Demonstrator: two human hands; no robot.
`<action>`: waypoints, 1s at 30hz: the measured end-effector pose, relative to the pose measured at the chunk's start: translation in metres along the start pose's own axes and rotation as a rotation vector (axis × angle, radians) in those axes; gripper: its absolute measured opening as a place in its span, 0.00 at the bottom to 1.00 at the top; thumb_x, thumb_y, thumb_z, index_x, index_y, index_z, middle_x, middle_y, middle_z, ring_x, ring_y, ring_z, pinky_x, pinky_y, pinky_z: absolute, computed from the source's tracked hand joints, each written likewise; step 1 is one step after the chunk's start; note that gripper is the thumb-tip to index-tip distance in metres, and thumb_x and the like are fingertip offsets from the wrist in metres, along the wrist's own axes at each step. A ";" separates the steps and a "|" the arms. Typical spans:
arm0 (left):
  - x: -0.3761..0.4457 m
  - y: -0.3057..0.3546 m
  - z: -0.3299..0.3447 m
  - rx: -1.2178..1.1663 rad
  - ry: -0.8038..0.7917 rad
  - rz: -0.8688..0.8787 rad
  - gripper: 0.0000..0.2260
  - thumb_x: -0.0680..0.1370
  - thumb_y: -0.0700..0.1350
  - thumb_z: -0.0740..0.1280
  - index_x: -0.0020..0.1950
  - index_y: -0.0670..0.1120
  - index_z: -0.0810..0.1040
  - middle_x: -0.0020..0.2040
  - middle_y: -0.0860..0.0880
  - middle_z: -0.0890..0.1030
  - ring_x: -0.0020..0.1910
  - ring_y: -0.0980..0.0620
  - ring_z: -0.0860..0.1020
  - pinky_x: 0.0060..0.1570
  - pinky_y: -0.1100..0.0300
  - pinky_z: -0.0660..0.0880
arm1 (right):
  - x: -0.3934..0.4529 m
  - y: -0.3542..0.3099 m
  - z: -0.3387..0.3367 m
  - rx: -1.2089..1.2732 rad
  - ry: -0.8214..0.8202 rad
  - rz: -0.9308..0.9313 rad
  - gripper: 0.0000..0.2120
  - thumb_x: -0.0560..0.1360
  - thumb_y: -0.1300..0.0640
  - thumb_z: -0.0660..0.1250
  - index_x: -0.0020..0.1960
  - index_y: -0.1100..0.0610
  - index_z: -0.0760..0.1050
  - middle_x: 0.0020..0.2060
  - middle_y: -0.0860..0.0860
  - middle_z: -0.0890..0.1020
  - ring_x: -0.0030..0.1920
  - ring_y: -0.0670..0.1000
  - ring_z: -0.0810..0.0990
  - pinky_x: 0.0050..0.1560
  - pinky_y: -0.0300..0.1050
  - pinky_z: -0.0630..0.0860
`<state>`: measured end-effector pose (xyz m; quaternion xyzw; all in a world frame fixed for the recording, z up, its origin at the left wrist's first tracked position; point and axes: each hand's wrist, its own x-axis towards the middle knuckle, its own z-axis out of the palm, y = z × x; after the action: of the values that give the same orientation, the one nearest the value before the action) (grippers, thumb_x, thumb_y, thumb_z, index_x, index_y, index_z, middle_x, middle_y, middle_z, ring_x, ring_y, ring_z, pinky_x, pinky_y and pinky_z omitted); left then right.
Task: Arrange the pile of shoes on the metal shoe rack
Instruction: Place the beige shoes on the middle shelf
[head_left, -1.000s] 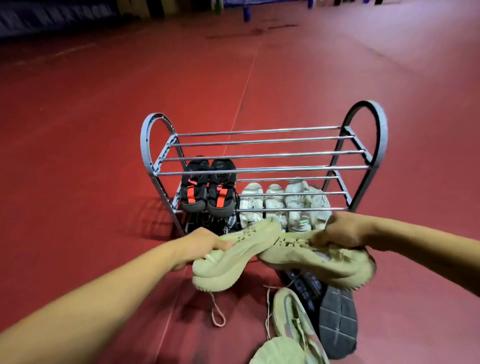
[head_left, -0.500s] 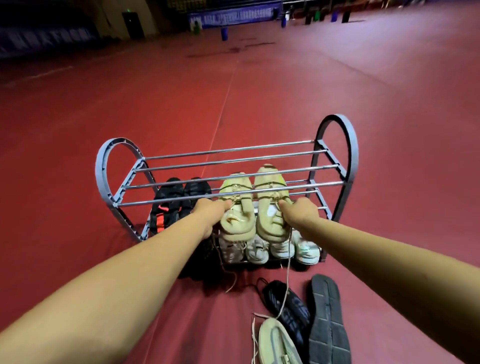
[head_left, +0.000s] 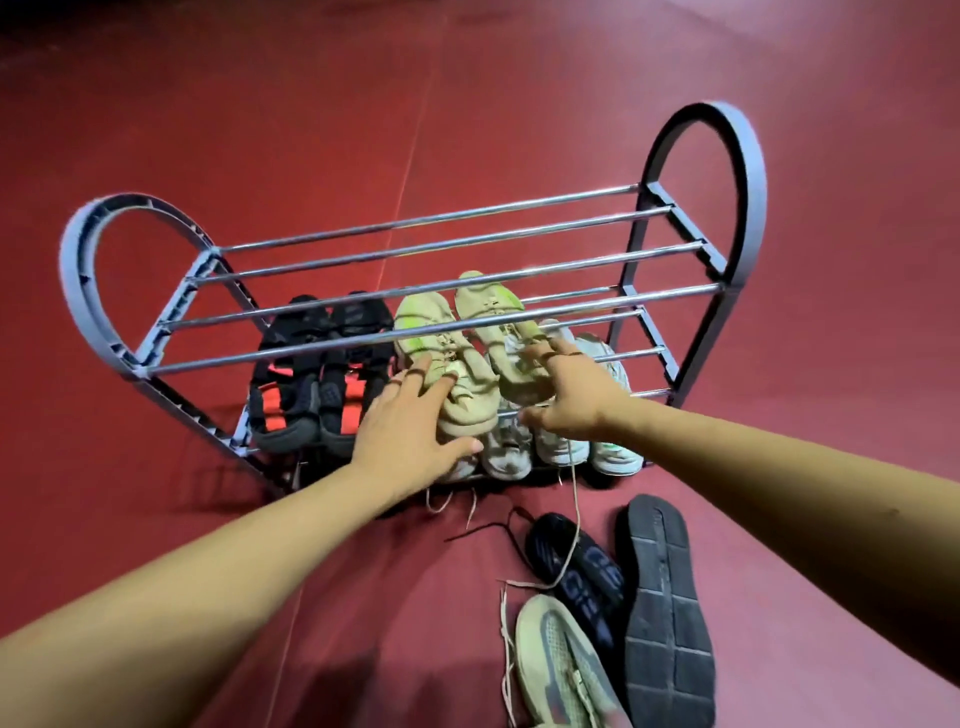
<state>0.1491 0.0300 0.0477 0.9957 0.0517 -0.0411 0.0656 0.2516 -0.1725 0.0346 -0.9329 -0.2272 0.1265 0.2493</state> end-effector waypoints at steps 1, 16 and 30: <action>0.003 0.001 0.003 -0.046 -0.015 -0.022 0.41 0.71 0.69 0.67 0.79 0.52 0.62 0.82 0.49 0.55 0.76 0.41 0.63 0.71 0.46 0.67 | 0.000 -0.003 0.002 -0.008 0.047 0.007 0.32 0.68 0.46 0.74 0.70 0.51 0.71 0.69 0.54 0.73 0.65 0.57 0.77 0.65 0.47 0.75; 0.009 -0.017 0.020 0.083 0.155 -0.032 0.30 0.79 0.50 0.65 0.80 0.46 0.59 0.82 0.46 0.55 0.80 0.44 0.55 0.77 0.50 0.58 | 0.008 -0.035 0.037 0.032 0.080 0.089 0.42 0.65 0.46 0.77 0.70 0.56 0.58 0.62 0.58 0.76 0.56 0.63 0.81 0.56 0.55 0.79; 0.017 -0.014 0.026 0.246 0.136 0.008 0.25 0.79 0.50 0.65 0.74 0.45 0.66 0.80 0.42 0.59 0.79 0.39 0.56 0.75 0.42 0.57 | 0.010 -0.040 0.024 -0.136 -0.172 0.122 0.49 0.68 0.48 0.74 0.79 0.54 0.49 0.73 0.60 0.67 0.71 0.63 0.69 0.72 0.52 0.68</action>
<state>0.1622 0.0417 0.0191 0.9969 0.0464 0.0207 -0.0603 0.2379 -0.1269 0.0344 -0.9454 -0.1987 0.2052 0.1571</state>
